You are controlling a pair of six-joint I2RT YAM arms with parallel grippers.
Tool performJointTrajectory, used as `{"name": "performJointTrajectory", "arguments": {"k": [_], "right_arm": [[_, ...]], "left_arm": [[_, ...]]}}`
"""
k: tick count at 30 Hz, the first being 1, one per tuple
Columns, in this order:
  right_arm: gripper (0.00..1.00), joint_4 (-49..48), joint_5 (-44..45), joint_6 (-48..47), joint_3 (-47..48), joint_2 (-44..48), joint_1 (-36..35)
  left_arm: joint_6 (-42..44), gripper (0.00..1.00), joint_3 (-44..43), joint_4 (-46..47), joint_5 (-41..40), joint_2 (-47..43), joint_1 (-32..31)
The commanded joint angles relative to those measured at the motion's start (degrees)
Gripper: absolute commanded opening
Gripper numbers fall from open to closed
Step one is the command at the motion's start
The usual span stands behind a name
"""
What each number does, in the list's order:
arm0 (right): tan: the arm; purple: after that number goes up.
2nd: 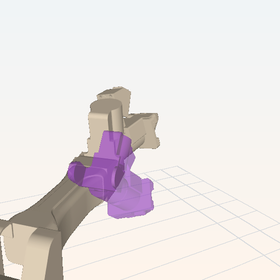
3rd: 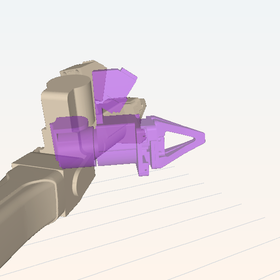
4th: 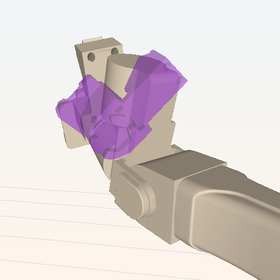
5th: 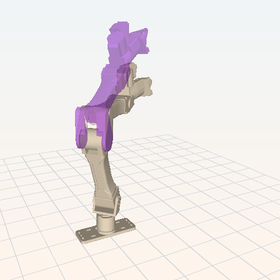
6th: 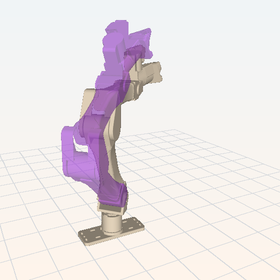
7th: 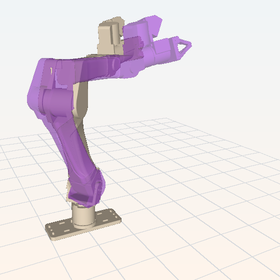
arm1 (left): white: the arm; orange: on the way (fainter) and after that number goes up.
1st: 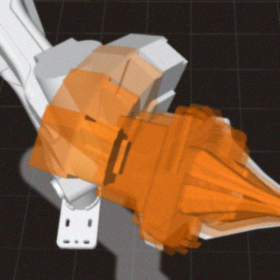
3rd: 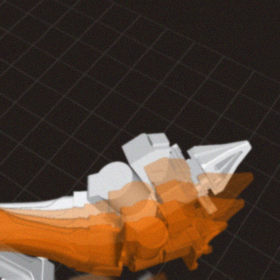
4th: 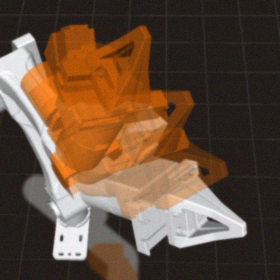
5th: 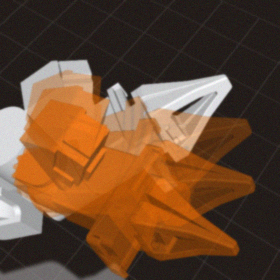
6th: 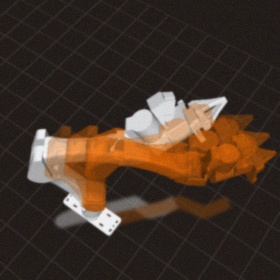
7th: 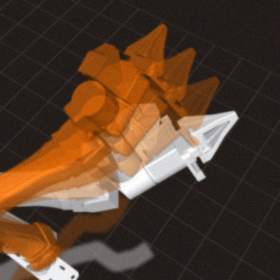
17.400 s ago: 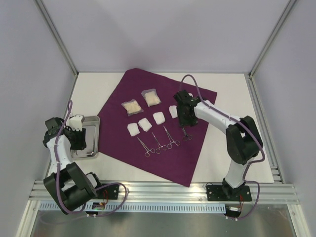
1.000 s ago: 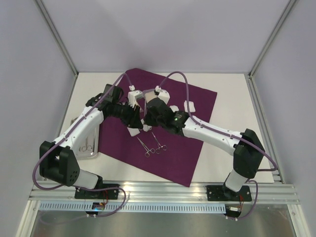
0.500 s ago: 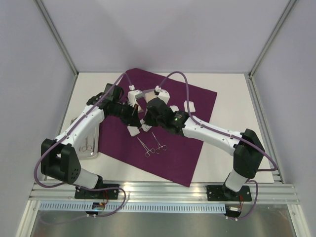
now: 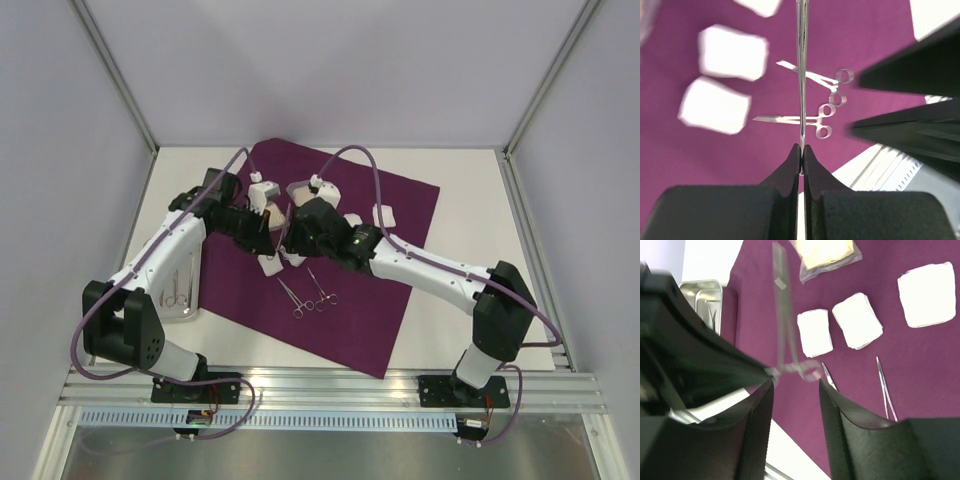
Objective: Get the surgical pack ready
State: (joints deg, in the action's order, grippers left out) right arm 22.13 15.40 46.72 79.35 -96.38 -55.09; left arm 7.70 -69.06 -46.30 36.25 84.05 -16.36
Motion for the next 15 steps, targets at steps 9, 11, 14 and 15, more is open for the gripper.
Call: {"name": "performJointTrajectory", "arguments": {"k": [9,11,14,15], "right_arm": [[0.45,0.1,-4.2,-6.0,-1.5,5.9,-0.3],[0.45,0.7,-3.9,-6.0,-2.2,5.8,-0.3],[0.44,1.7,-4.7,-6.0,-2.9,5.0,-0.3],[0.44,2.1,-4.8,-6.1,-2.8,4.6,-0.3]], "left_arm": [[15.9,0.0,6.1,-10.6,2.8,-7.7,28.3],[20.0,0.0,6.4,-13.6,4.1,-8.3,35.8],[29.5,0.0,6.3,-21.1,4.5,-7.3,45.3],[33.4,0.0,5.8,-22.7,5.0,-6.4,47.7]]}}
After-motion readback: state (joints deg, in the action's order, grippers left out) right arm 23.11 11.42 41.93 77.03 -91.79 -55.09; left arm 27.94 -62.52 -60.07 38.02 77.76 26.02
